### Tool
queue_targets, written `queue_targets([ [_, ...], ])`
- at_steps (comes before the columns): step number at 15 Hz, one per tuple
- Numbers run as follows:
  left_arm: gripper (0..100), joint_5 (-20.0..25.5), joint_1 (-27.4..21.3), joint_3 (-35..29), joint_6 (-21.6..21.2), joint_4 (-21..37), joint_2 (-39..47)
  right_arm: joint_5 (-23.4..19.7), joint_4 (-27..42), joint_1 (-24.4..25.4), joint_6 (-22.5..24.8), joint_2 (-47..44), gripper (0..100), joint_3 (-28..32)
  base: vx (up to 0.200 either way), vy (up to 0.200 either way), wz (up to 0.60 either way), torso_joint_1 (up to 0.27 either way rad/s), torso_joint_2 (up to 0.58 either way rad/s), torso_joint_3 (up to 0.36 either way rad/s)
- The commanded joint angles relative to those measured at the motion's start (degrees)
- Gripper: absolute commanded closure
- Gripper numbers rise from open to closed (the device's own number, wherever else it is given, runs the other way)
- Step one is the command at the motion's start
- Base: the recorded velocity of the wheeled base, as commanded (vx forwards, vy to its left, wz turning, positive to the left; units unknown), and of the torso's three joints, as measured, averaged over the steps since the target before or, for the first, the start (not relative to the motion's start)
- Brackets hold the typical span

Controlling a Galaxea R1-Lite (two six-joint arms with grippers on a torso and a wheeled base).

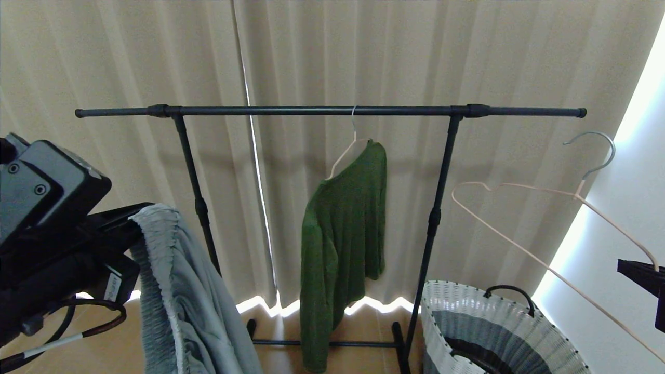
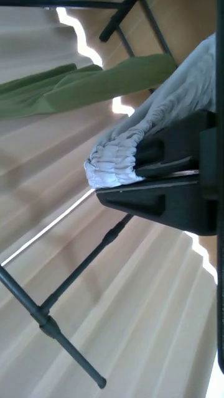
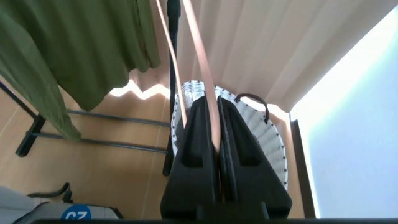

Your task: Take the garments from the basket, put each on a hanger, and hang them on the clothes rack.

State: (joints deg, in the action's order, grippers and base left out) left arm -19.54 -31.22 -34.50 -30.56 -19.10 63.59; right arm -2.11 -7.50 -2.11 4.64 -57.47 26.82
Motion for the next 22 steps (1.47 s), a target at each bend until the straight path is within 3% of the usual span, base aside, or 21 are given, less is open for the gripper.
queue_targets([
  [1, 100, -0.15, 0.19, 0.22, 0.06, -0.06, 0.31, -0.09, -0.15, 0.09, 0.01, 0.51, 100, -0.28, 0.0, 0.0, 0.0, 0.0, 0.0, 0.0],
  [3, 100, -0.23, 0.19, 0.13, 0.06, 0.03, 0.49, -0.18, -0.15, 0.18, 0.01, 0.6, 100, -0.28, 0.0, 0.0, 0.0, 0.0, 0.0, 0.0],
  [12, 100, -0.15, 2.22, 0.13, 0.06, -0.06, 0.84, -0.18, 0.03, 0.44, 0.01, 0.51, 100, -0.19, 0.0, 0.2, 0.0, 0.001, 0.0, 0.003],
  [18, 100, 0.12, 2.04, 0.75, -0.2, -0.06, 1.01, -0.35, 0.47, 0.79, -0.16, 0.07, 100, 0.25, 0.0, 0.0, 0.0, 0.0, 0.0, 0.0],
  [22, 100, -0.41, 2.13, -0.04, -0.99, 0.21, 4.35, -0.26, -0.41, 9.32, -9.13, -0.98, 100, 1.48, 0.0, 0.0, 0.0, 0.0, 0.0, 0.0],
])
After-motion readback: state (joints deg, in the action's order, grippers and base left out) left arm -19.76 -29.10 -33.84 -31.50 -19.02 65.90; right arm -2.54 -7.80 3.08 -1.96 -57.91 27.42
